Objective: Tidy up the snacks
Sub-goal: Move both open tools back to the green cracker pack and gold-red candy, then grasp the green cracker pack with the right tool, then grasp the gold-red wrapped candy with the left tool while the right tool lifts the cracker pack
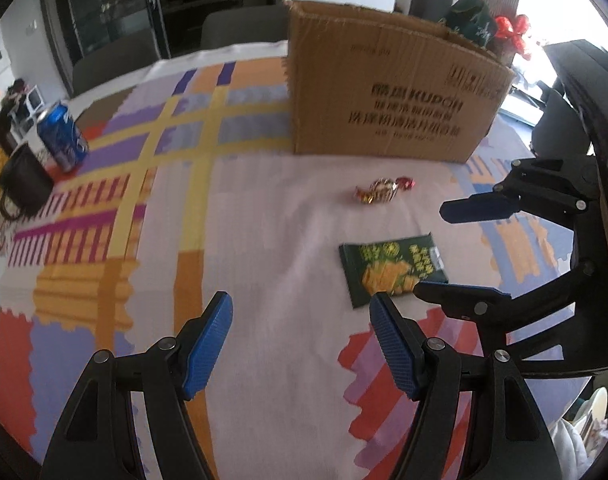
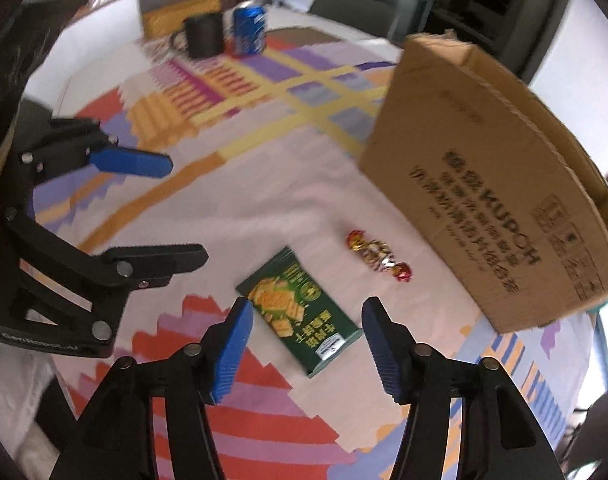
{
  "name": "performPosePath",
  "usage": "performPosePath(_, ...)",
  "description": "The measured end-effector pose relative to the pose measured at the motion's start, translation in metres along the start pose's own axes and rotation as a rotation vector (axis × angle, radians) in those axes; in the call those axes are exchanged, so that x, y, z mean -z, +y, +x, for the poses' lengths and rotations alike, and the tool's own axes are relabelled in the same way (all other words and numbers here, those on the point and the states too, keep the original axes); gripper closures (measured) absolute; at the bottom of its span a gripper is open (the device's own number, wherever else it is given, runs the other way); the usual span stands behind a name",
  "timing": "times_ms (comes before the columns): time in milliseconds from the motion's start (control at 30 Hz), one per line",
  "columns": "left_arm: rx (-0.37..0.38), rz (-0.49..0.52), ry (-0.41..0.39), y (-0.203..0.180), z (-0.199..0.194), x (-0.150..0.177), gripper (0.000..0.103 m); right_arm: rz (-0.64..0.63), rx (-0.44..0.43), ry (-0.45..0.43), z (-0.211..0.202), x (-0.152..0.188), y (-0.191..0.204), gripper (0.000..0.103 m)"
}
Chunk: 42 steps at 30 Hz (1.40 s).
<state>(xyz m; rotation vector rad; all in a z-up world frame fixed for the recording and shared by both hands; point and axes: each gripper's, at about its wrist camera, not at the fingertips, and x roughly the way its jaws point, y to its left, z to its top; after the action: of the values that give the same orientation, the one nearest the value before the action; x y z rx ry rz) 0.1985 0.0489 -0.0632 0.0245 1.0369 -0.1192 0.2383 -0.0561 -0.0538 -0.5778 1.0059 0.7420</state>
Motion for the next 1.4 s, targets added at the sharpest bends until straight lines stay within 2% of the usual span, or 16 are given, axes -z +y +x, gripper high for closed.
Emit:
performPosePath(267, -0.009, -0.042, 0.055, 0.004, 0.012, 0.008, 0.033, -0.121, -0.033, 0.105, 0.031, -0.005, 0.009, 0.041)
performPosePath(567, -0.014, -0.058, 0.070, 0.006, 0.019, 0.004, 0.033, -0.122, -0.071, 0.156, 0.058, -0.007, 0.000, 0.041)
performPosePath(867, -0.005, -0.059, 0.081, 0.012, 0.028, -0.003, 0.033, -0.015, -0.144, 0.109, 0.065, -0.009, -0.015, 0.041)
performPosePath(933, -0.008, -0.054, 0.073, 0.013, 0.028, -0.005, 0.033, -0.006, -0.139, 0.103, 0.064, -0.009, -0.014, 0.044)
performPosePath(1033, -0.006, -0.042, 0.067, 0.011, 0.029, -0.007, 0.033, 0.012, -0.120, 0.084, 0.061, -0.006, -0.014, 0.057)
performPosePath(1300, 0.002, -0.010, 0.041, 0.003, 0.031, -0.014, 0.033, 0.173, -0.102, 0.022, 0.044, 0.008, -0.021, 0.058)
performPosePath(1400, 0.008, 0.011, 0.016, -0.001, 0.029, -0.019, 0.033, 0.239, -0.066, -0.005, 0.034, 0.013, -0.026, 0.058)
